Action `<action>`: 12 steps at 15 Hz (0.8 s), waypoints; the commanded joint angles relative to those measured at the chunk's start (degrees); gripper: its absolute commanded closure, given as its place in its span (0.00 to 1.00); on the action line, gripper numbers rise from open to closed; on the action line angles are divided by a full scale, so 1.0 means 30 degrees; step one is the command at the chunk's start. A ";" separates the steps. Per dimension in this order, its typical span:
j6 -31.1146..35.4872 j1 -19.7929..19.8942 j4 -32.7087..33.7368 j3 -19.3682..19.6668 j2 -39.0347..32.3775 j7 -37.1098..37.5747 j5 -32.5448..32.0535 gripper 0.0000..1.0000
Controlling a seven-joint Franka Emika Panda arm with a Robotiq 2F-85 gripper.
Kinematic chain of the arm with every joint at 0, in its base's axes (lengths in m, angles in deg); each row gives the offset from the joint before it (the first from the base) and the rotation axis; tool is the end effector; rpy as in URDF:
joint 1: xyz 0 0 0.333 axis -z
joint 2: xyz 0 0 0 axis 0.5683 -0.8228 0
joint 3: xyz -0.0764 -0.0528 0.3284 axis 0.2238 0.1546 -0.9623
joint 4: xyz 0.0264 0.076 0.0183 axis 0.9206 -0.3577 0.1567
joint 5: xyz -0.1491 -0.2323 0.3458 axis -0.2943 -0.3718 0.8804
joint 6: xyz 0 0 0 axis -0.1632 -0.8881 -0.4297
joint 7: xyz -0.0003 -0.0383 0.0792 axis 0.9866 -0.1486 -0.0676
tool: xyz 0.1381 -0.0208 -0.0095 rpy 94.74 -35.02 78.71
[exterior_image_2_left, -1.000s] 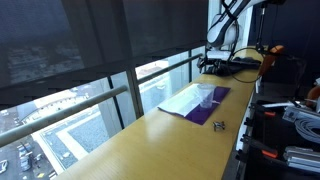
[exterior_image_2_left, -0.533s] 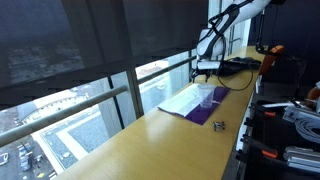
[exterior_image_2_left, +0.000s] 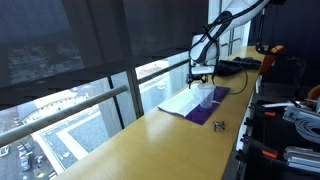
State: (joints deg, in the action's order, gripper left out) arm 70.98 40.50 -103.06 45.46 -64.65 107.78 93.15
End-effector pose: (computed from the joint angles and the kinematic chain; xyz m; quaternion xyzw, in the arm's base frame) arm 0.7421 -0.1969 0.1053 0.9170 -0.3941 0.0607 0.0105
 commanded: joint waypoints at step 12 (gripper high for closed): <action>0.2799 -0.0948 -0.1879 0.0856 -0.0308 0.0320 0.0017 0.12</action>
State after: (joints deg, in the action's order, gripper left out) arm 77.40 38.73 -107.78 47.03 -65.69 108.01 93.14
